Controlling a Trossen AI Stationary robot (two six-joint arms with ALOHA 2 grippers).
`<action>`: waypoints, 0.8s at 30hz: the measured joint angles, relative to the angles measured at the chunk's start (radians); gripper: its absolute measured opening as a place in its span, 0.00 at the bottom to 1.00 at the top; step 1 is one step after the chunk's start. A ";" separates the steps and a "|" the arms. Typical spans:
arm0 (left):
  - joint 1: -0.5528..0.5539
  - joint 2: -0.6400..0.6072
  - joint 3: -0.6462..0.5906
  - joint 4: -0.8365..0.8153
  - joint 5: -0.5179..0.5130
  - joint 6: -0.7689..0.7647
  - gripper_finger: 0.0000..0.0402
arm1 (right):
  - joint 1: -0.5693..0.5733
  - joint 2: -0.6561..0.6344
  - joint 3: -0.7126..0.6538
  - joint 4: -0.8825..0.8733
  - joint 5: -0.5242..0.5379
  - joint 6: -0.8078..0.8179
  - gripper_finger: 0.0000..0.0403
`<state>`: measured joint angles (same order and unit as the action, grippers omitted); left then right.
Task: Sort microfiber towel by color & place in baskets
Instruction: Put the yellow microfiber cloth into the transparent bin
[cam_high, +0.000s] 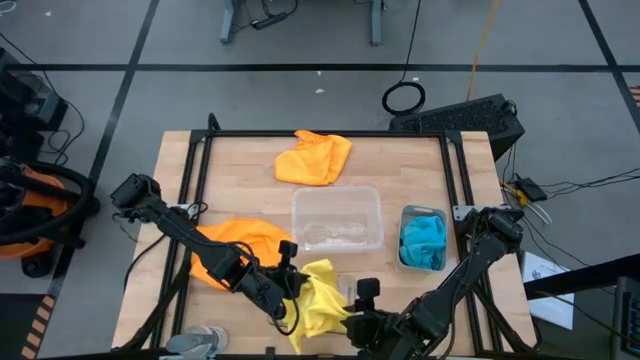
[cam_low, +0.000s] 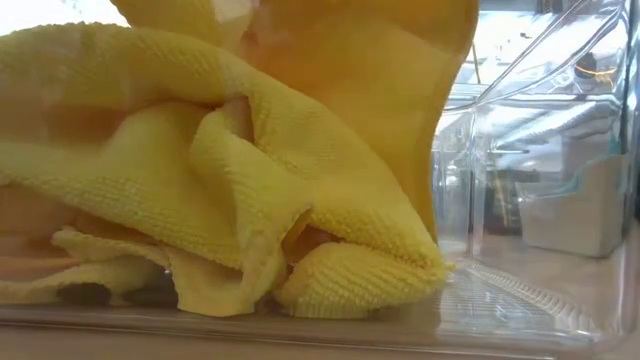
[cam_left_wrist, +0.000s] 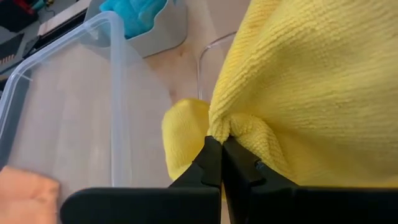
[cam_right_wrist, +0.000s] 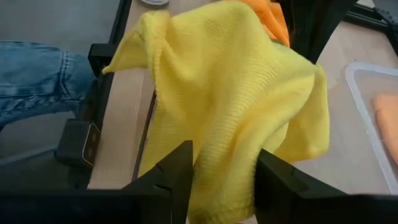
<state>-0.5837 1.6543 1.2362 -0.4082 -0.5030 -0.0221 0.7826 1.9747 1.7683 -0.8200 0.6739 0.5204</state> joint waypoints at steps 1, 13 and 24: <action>0.001 0.000 0.000 0.001 0.000 0.000 0.00 | 0.000 -0.004 0.000 0.000 0.000 -0.003 0.31; 0.006 0.000 0.000 0.010 -0.058 -0.017 0.00 | -0.075 -0.016 0.000 0.007 -0.166 -0.015 0.04; -0.012 -0.020 0.000 0.061 -0.055 -0.025 0.06 | -0.175 0.067 0.000 0.007 -0.269 -0.004 0.01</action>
<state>-0.5959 1.6342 1.2362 -0.3471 -0.5575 -0.0467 0.6079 2.0415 1.7687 -0.8131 0.4050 0.5163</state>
